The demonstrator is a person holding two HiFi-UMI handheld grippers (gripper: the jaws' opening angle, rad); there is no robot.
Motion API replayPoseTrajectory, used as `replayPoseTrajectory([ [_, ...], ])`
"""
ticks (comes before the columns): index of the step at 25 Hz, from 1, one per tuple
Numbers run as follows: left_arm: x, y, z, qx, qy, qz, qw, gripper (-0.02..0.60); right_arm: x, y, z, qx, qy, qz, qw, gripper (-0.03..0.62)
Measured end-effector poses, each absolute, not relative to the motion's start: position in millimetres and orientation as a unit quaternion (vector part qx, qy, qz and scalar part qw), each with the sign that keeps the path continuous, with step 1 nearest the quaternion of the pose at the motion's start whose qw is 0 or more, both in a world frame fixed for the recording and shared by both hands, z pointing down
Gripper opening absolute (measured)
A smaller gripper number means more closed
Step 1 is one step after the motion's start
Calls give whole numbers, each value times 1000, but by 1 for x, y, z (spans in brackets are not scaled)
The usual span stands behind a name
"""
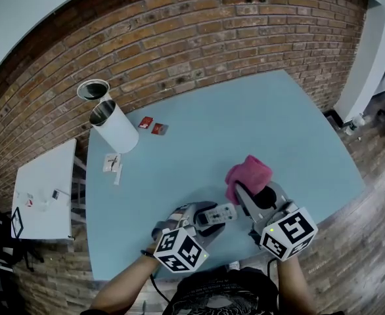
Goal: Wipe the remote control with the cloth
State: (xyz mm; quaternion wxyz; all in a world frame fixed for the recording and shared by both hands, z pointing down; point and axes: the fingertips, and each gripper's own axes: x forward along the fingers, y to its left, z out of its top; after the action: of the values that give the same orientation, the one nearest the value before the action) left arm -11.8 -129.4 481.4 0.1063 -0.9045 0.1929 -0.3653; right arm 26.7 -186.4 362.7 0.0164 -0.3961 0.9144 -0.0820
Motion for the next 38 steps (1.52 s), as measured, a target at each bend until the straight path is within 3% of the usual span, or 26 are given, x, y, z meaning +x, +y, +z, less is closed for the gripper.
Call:
replayPoseTrajectory([
  [7, -7, -105, 468, -913, 148, -357, 131, 235, 12, -174, 360, -279, 947, -150, 58, 63],
  [13, -2, -89, 455, -923, 125, -336, 136, 235, -4, -156, 357, -172, 970, -165, 51, 63],
  [21, -1, -81, 446, -930, 121, -318, 138, 236, -16, -151, 359, -142, 971, -181, 62, 63],
  [30, 11, -80, 391, -973, 118, -191, 45, 236, -5, -177, 374, -172, 942, -258, 132, 63],
  [38, 21, -77, 369, -979, 108, -167, 51, 236, -20, -165, 375, -107, 933, -303, 159, 63],
])
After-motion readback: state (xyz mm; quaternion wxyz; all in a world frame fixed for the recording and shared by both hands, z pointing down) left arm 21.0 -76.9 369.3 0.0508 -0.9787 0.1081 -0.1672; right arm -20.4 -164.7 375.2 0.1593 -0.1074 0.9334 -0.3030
